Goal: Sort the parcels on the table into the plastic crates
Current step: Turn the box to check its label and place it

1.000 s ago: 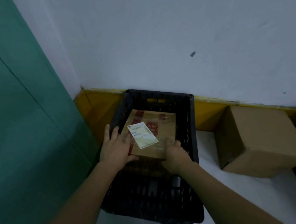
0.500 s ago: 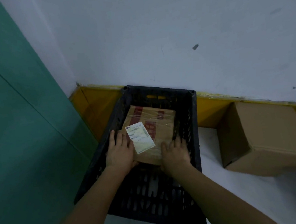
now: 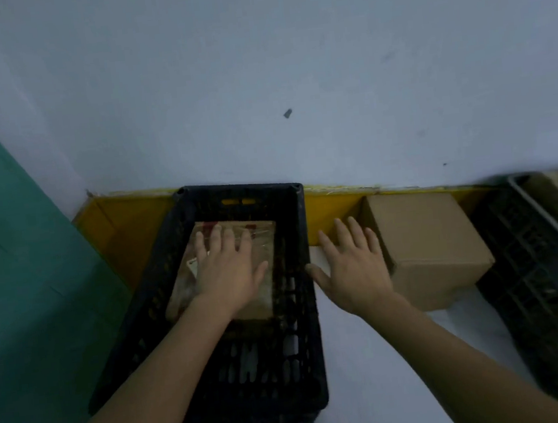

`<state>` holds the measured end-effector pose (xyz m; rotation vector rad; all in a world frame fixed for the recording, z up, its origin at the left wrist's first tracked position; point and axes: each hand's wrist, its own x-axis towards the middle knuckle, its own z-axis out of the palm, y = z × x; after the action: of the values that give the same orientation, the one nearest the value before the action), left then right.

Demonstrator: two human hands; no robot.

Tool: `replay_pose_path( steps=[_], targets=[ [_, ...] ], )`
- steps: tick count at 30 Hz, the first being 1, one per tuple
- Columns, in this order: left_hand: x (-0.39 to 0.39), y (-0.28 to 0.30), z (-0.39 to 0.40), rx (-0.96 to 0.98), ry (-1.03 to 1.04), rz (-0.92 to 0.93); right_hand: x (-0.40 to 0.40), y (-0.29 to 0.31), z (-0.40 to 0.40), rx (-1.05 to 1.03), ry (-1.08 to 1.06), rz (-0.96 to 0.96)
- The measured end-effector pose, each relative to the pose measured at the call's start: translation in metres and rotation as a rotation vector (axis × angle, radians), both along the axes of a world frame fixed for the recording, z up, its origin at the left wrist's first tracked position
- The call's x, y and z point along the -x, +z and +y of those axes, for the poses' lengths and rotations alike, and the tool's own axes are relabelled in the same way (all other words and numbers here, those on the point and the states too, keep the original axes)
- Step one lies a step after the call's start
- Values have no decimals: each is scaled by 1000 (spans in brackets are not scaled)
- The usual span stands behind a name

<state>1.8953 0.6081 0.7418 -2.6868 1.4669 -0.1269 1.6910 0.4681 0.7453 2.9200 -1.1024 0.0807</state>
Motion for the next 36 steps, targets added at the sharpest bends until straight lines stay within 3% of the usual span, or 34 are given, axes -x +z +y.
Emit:
replay_pose_path(
  steps=[3, 11, 19, 28, 33, 36],
  targets=[
    [33, 5, -25, 105, -75, 27, 58, -11, -36, -25, -154, 53],
    [123, 3, -95, 83, -157, 98, 174, -45, -114, -93, -371, 115],
    [210, -36, -158, -6, -118, 507, 228, -73, -173, -354, -361, 129],
    [214, -55, -184, -50, 39, 908, 249, -91, -193, -562, -246, -53],
    [222, -65, -189, 72, 110, 1025, 254, -90, -192, -624, -251, -157],
    [232, -63, -180, 142, 133, 998, 258, -89, -180, -588, -349, -301]
  ],
)
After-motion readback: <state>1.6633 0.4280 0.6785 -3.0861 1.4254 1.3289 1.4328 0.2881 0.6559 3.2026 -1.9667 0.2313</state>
